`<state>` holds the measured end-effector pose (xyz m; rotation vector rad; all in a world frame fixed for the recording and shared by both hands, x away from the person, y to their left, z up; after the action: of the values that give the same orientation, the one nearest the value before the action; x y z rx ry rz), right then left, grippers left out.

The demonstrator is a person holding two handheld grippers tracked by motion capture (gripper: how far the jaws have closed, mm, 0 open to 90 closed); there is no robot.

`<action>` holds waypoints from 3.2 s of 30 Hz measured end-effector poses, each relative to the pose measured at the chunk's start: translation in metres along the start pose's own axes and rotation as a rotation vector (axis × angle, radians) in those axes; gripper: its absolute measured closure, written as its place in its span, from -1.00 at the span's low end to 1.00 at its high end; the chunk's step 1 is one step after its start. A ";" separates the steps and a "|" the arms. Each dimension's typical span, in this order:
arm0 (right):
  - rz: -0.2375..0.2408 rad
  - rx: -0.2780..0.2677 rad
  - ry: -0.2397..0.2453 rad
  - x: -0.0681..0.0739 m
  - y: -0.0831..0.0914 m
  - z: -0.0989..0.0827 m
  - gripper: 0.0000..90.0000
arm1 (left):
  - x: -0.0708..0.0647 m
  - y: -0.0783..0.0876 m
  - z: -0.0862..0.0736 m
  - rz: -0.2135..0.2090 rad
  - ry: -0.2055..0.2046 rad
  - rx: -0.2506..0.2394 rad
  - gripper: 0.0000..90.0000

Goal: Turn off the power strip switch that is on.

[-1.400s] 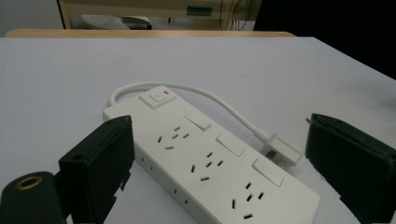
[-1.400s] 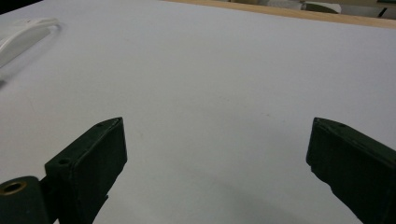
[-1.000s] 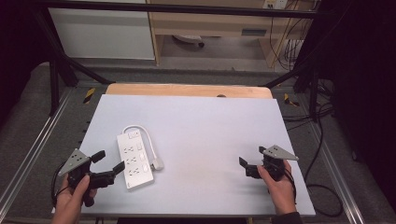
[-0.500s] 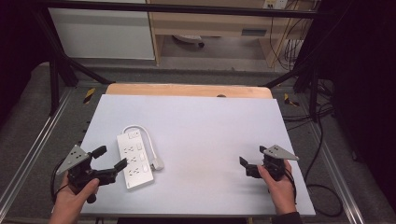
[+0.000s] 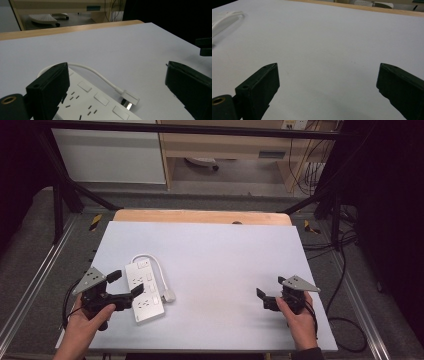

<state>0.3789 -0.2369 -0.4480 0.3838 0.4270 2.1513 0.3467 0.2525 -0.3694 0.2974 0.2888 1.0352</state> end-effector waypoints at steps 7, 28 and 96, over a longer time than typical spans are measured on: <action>-0.002 0.013 -0.006 -0.001 -0.001 -0.001 -0.89 | -0.003 -0.010 0.008 -0.013 -0.016 0.018 -0.84; -0.008 0.013 -0.011 -0.001 -0.001 -0.001 -0.91 | 0.008 -0.033 0.061 0.015 -0.019 -0.005 -0.69; 0.020 0.029 0.033 0.006 -0.007 0.001 -0.90 | 0.041 -0.084 0.019 0.034 -0.019 0.109 0.99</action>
<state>0.3813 -0.2283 -0.4495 0.3708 0.4753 2.1754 0.4399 0.2463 -0.3874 0.4120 0.3244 1.0511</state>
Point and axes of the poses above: each handheld gripper's, and its own axes: y roughly backward along the jaws, z roughly out of its top, x roughly to its left, the point moved 3 cm from there along -y, roughly forward along the jaws, and after that the axes turned 6 degrees about z, right-handed, at the moved point
